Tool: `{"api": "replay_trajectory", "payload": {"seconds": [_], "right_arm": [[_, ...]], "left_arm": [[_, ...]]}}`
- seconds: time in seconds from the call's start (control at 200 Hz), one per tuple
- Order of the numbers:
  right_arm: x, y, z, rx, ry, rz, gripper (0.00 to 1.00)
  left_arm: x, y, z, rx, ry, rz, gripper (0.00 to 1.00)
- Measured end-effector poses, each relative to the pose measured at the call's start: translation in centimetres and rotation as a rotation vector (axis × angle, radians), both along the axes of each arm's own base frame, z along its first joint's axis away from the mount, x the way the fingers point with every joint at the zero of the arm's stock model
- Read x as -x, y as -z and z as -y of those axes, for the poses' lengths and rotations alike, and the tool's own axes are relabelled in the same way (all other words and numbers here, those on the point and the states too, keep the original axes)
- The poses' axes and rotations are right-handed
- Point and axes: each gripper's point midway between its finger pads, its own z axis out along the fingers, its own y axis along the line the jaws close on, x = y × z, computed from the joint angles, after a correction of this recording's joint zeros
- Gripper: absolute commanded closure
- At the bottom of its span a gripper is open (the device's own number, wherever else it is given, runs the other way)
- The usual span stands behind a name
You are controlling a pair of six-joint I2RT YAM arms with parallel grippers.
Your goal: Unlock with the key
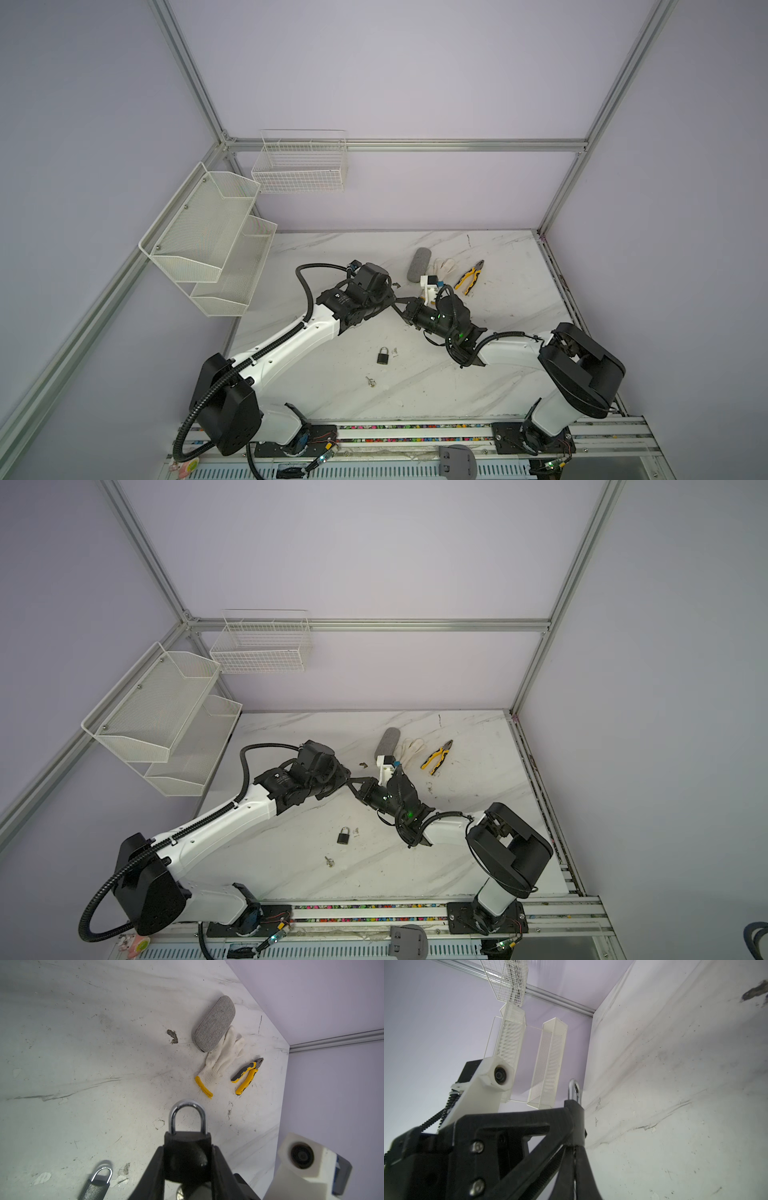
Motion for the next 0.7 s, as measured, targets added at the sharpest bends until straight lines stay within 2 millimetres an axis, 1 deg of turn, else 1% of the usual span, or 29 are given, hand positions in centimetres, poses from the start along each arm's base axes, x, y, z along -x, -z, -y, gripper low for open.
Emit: {"api": "replay_trajectory", "payload": {"seconds": [0.35,0.46,0.7], "right_arm": [[-0.3,-0.2,0.5,-0.071,0.016,-0.039,1.0],[-0.2,-0.1,0.5,-0.082,0.015,-0.052,1.0],[-0.1,-1.1,0.3,-0.132,-0.002,-0.056,1.0]], "left_arm": [[-0.3,-0.3,0.6,0.063,-0.002,0.018,1.0],[-0.3,-0.2,0.5,0.079,-0.011,0.021,1.0],[-0.1,-1.3,0.3,0.125,-0.032,0.048,1.0]]}}
